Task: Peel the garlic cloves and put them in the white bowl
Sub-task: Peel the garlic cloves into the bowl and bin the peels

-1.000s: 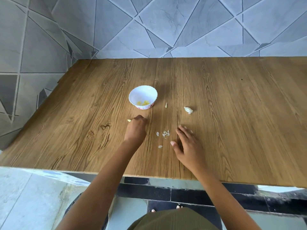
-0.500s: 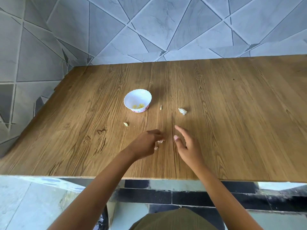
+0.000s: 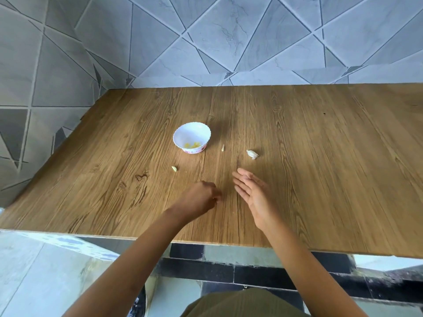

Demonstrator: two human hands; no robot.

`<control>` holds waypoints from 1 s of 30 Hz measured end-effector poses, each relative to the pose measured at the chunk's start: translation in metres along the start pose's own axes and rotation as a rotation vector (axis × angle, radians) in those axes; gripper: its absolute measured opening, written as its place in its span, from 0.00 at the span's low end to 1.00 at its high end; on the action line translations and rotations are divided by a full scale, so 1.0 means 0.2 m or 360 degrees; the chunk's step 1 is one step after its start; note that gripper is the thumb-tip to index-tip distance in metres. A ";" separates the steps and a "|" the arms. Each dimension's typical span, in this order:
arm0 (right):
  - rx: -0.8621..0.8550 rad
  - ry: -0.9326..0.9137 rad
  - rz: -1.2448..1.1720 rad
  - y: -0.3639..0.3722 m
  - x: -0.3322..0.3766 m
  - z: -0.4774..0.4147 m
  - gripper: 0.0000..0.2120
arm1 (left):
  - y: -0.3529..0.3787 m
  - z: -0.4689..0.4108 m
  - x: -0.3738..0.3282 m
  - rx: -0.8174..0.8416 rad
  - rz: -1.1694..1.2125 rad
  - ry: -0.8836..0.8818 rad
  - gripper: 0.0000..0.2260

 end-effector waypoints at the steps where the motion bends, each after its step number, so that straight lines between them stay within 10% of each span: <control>1: 0.0004 0.0076 -0.0128 0.01 -0.01 -0.01 0.12 | -0.01 -0.02 0.01 -0.0005 0.0027 -0.0068 0.06; 8: -0.0094 0.0546 -0.0856 0.10 0.04 -0.04 0.15 | -0.21 -0.10 0.01 -0.0312 0.0921 -0.0313 0.07; 16: -0.0256 0.0653 -0.1180 0.17 0.06 -0.05 0.15 | -0.17 -0.13 -0.20 -0.0293 0.0290 -0.0153 0.13; 30: -0.0140 0.0590 -0.1309 0.14 0.08 -0.06 0.17 | -0.21 -0.10 -0.06 -0.0531 0.0310 -0.0413 0.12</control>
Point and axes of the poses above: each hand's wrist, its own z-axis away from the middle knuckle, its own y-axis out of the palm, x = y × z, the point moved 2 cm from there along -z, towards the middle knuckle, and after that the axes turned 3 degrees about x, right-handed, at the moved point
